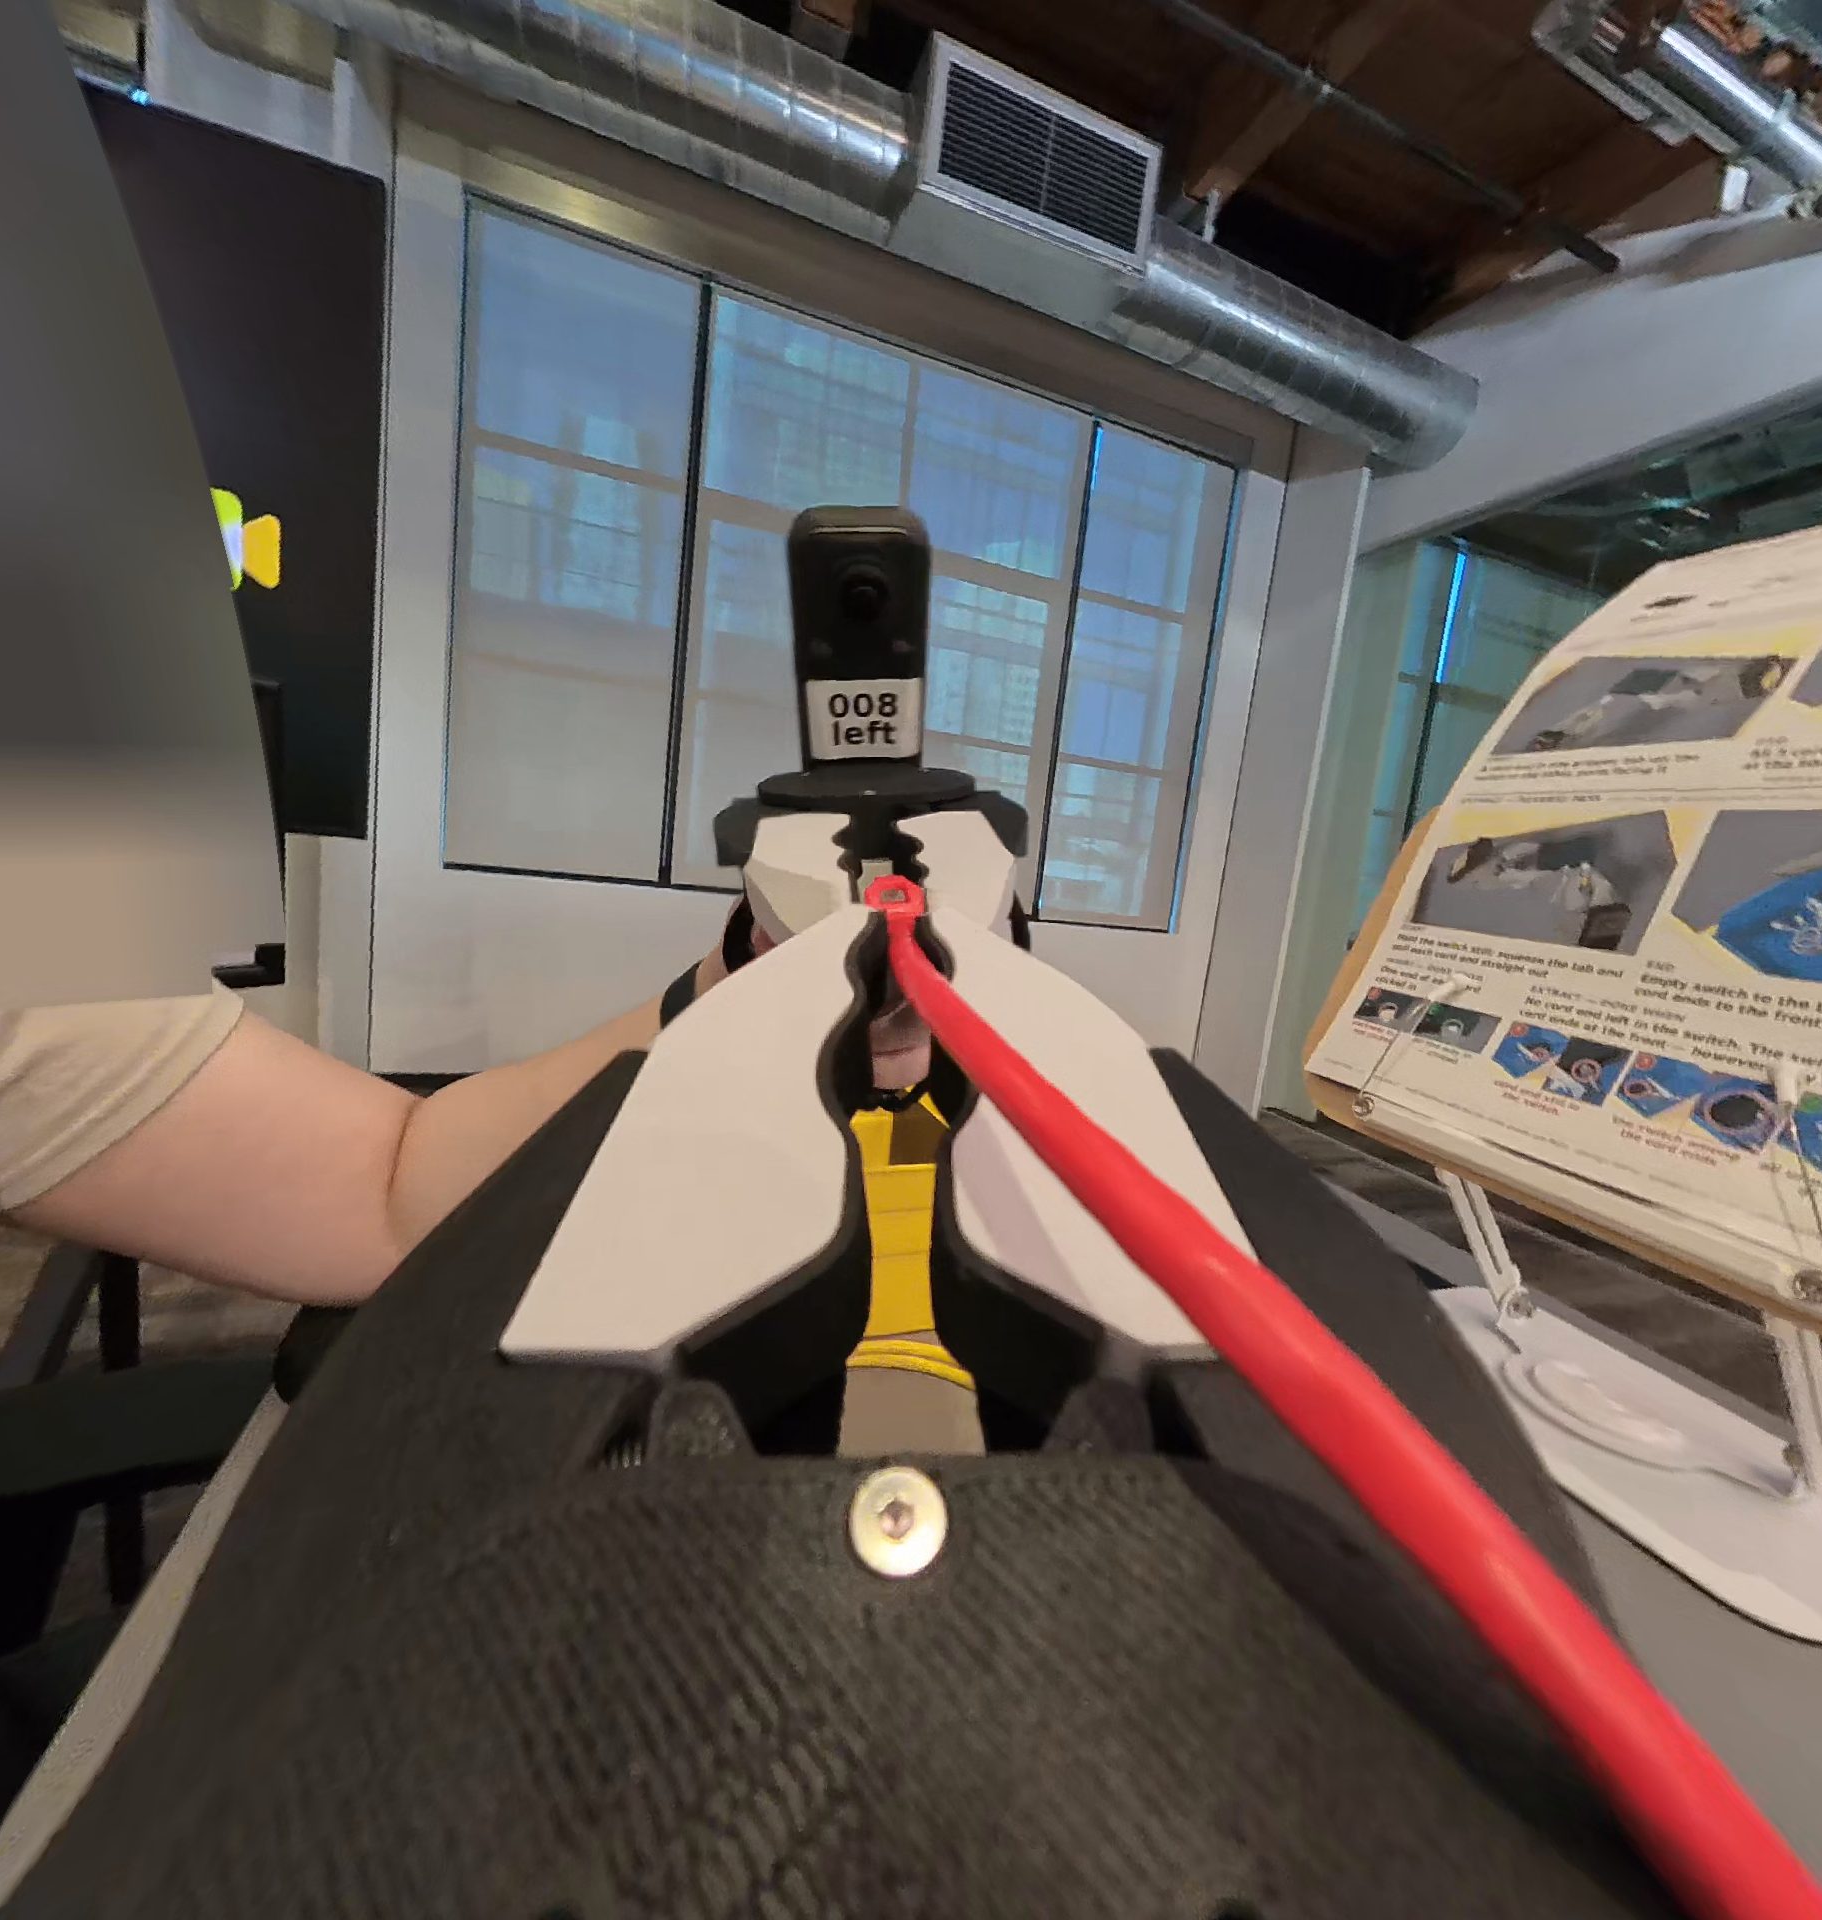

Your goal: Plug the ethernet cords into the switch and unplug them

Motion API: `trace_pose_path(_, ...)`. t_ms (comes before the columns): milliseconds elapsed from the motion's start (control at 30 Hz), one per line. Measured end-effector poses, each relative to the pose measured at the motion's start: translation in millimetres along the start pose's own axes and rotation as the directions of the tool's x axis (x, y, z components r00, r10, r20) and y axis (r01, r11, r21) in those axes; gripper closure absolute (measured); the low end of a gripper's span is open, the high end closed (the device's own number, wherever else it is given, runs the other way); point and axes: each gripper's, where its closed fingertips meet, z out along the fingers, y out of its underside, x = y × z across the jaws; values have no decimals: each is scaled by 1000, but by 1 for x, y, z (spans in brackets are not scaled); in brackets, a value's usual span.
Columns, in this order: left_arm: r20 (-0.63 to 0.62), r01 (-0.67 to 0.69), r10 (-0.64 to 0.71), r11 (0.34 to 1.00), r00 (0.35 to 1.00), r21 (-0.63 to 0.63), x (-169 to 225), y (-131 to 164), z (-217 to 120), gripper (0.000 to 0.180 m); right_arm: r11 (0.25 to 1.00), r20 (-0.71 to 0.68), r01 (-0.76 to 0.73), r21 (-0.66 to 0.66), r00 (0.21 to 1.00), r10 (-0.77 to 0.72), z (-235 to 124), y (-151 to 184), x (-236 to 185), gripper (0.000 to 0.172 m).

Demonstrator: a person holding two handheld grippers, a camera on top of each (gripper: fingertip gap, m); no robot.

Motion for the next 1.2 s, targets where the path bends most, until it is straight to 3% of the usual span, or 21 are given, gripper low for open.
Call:
trace_pose_path(400, -46, 35, -39, 996, 998, -81, 6, 11, 1, 168, 983, 11, 131, -130, 991, -131, -3, 11, -3, 159)
trace_pose_path(533, -48, 41, -46, 994, 998, -103, 6, 15, 3, 168, 990, 28, 97, -107, 995, -94, -3, 9, -5, 159)
trace_pose_path(1200, -63, 34, -47, 982, 997, -186, 6, 29, 3, 168, 967, 44, 107, -231, 994, -99, -1, 27, -6, 162)
